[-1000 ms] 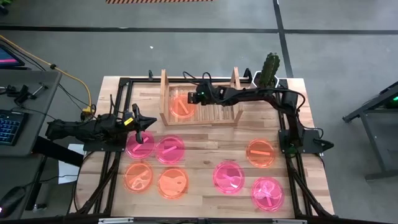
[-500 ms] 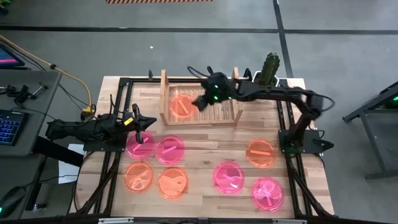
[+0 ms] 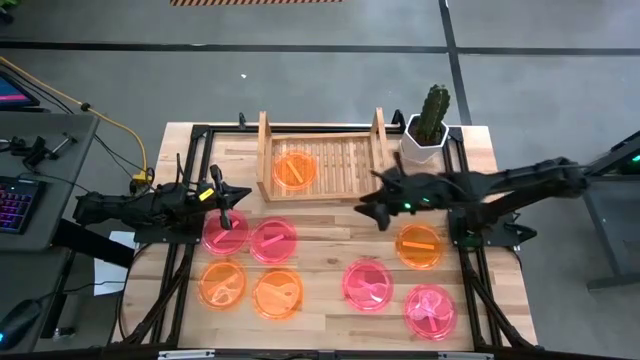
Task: Place and stack plates onto a shelf
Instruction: Put the top center pink plate on the shelf
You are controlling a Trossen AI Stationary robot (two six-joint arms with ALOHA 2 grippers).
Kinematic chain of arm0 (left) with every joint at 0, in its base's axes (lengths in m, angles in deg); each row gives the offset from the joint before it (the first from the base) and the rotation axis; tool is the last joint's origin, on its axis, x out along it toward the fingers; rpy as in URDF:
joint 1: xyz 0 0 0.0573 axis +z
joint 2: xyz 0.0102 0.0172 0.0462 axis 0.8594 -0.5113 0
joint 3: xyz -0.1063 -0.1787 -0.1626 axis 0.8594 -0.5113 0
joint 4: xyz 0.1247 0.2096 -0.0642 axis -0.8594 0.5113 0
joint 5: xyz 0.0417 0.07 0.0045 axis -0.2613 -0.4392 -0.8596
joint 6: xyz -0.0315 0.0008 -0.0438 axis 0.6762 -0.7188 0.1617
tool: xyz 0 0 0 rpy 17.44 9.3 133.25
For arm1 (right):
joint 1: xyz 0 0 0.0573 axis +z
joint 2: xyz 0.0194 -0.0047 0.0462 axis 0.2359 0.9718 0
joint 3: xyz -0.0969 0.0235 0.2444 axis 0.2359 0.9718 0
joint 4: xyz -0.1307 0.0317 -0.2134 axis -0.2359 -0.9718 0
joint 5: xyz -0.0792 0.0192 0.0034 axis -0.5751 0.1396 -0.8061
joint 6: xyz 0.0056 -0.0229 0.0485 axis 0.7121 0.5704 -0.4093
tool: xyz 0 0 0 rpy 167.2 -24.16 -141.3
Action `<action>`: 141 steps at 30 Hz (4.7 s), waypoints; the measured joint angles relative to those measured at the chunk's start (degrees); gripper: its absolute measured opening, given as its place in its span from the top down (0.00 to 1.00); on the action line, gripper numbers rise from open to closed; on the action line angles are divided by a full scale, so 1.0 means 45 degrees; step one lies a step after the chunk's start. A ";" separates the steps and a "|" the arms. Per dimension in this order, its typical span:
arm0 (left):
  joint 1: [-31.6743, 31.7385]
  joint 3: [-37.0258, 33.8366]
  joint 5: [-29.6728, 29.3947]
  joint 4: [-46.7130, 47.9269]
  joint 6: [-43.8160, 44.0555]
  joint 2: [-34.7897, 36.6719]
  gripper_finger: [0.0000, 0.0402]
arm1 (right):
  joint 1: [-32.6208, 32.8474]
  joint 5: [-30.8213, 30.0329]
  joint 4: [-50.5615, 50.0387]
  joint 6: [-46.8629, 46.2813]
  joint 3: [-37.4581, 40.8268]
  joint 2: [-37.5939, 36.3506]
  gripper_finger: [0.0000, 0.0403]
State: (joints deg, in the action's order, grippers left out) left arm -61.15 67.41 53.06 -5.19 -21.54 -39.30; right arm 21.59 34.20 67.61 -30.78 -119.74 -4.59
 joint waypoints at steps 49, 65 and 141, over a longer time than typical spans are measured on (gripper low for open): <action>-0.0944 0.7832 0.4372 1.0702 1.4109 -1.0907 0.61 | 0.1564 -0.2334 -0.1442 0.0977 0.0395 -0.2056 0.50; -0.0261 0.5555 0.3027 0.7180 1.3613 -1.3415 0.61 | 0.1564 -0.2782 -0.1417 0.0974 0.0390 -0.2051 0.50; 0.5628 1.8864 0.4711 0.7644 0.7096 -2.0071 1.00 | 0.1560 -0.3757 0.0401 0.1978 0.0390 -0.2051 0.50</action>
State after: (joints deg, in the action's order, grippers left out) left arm -35.83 152.30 74.26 29.21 10.39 -129.62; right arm 28.60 17.30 69.41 -21.88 -117.98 -13.82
